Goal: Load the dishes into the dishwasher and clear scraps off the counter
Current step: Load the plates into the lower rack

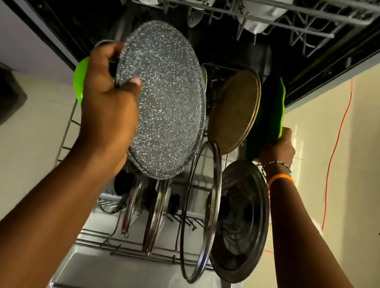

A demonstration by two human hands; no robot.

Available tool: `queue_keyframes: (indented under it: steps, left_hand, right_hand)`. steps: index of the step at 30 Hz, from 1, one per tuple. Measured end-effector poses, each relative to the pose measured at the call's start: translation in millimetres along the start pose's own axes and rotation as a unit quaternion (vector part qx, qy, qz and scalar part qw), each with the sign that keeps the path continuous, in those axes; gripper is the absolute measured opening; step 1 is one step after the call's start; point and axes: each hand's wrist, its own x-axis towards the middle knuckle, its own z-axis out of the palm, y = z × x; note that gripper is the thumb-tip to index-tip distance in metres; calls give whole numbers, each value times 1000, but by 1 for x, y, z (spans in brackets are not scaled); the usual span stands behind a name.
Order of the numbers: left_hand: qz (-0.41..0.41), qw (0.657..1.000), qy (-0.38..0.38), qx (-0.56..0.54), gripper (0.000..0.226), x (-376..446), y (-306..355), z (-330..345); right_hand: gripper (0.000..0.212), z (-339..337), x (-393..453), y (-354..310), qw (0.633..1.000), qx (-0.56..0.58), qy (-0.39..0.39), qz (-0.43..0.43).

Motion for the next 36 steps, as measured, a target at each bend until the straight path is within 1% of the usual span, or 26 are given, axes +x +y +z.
queue_keyframes:
  steps: [2, 5, 7, 9, 11, 12, 13, 14, 16, 17, 18, 19, 20, 21, 22, 23, 24, 25, 26, 28, 30, 33, 36]
  left_hand:
    - [7, 1000, 19, 2, 38, 1, -5, -4]
    - [-17, 998, 50, -26, 41, 1, -12, -11]
    - [-41, 996, 63, -42, 40, 0, -17, -14]
    - [-56, 995, 68, -48, 42, -1, -20, -17]
    - [-67, 994, 74, -49, 45, -1, -21, -21]
    - [-73, 993, 79, -52, 46, 0, -21, -23]
    - [-80, 991, 86, -56, 47, 2, -21, -24]
    - [-88, 990, 93, -62, 49, 3, -20, -26]
    - [-105, 986, 104, -74, 50, 6, -18, -29]
    - [-115, 984, 106, -82, 51, 7, -17, -30]
    - [-128, 982, 104, -94, 51, 7, -15, -30]
    - [-145, 979, 97, -109, 51, 7, -15, -29]
    - [-164, 975, 88, -124, 51, 7, -14, -27]
    - [-185, 970, 80, -139, 51, 6, -15, -24]
    - [-205, 964, 70, -154, 51, 5, -16, -20]
    - [-223, 960, 56, -163, 52, 3, -18, -15]
    - [-238, 956, 35, -166, 52, 0, -21, -10]
    - [-253, 953, 6, -166, 53, -4, -25, -6]
    - [-268, 949, -31, -166, 52, -7, -28, -2]
    - [-301, 935, -109, -153, 42, -13, -32, 3]
    - [-317, 927, -165, -111, 33, -19, -34, 5]
    - [-302, 929, -208, -46, 27, -26, -36, 6]
    - [-294, 923, -250, -8, 23, -31, -37, 7]
  right_hand:
    - [39, 6, 2, 6, 999, -5, -46, 4]
    - [48, 12, 4, 11, 993, -34, -110, -10]
    - [52, 13, 9, 10, 990, -25, -138, -10]
    - [57, 14, 14, 10, 983, -3, -182, 13]
    - [55, 11, 14, 9, 970, -37, -240, 22]
    - [53, 9, 11, 7, 968, -69, -242, 9]
    - [49, 4, 6, 4, 974, -88, -207, -16]
    - [45, -1, -1, -2, 985, -83, -145, -43]
    - [31, -13, -22, -15, 995, -6, -3, -104]
    - [25, -19, -35, -24, 990, 58, 39, -123]
    - [22, -24, -48, -32, 983, 123, 38, -130]
    - [23, -29, -64, -42, 972, 197, -3, -129]
    - [25, -34, -80, -52, 952, 275, -71, -115]
    - [30, -38, -95, -60, 917, 358, -152, -89]
    - [36, -40, -106, -65, 876, 428, -213, -60]
    - [42, -42, -114, -69, 846, 474, -239, -38]
    - [46, -41, -116, -70, 831, 504, -234, -23]
    - [45, -41, -116, -70, 828, 521, -208, -13]
    - [40, -41, -113, -69, 831, 528, -172, -5]
    - [25, -45, -103, -63, 847, 519, -111, 15]
    - [20, -51, -92, -53, 861, 501, -79, 29]
    - [21, -60, -73, -41, 882, 468, -34, 37]
    - [22, -63, -50, -36, 906, 423, 2, 9]
